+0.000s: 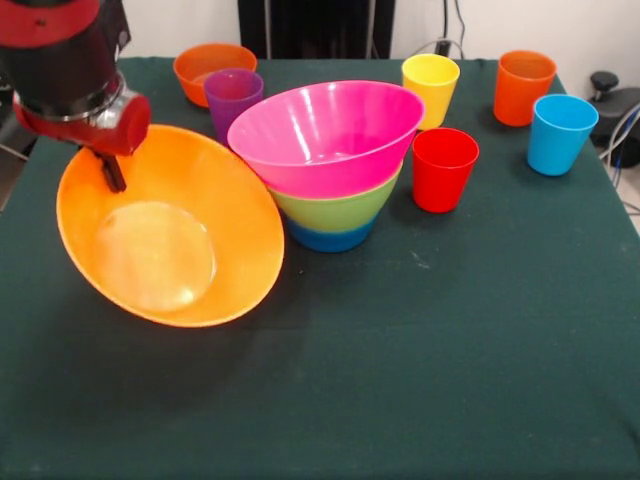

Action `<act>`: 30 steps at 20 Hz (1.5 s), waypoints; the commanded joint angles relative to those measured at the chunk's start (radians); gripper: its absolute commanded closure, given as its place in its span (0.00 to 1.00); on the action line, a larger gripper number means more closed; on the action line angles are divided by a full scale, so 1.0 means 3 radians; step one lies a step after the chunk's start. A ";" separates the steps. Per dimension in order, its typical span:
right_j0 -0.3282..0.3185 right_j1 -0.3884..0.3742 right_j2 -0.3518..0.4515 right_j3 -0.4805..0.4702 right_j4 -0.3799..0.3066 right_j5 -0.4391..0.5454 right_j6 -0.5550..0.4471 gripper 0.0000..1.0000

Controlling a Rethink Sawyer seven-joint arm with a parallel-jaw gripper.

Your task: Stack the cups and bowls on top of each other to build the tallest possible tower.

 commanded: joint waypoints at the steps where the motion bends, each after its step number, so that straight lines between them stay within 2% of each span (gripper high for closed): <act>1: 0.0184 -0.0571 0.0071 0.0479 0.0119 0.0535 -0.0220 1.00; 5: 0.0204 -0.0673 0.0051 0.0570 0.0143 0.0575 -0.0149 1.00; 22: 0.0256 -0.0641 0.0015 0.0487 0.0104 0.0613 -0.0094 1.00; 27: 0.0262 -0.0789 0.0026 0.0661 0.0255 0.0679 0.0013 1.00; 30: 0.0266 -0.0885 0.0046 0.0814 0.0346 0.0588 0.0056 1.00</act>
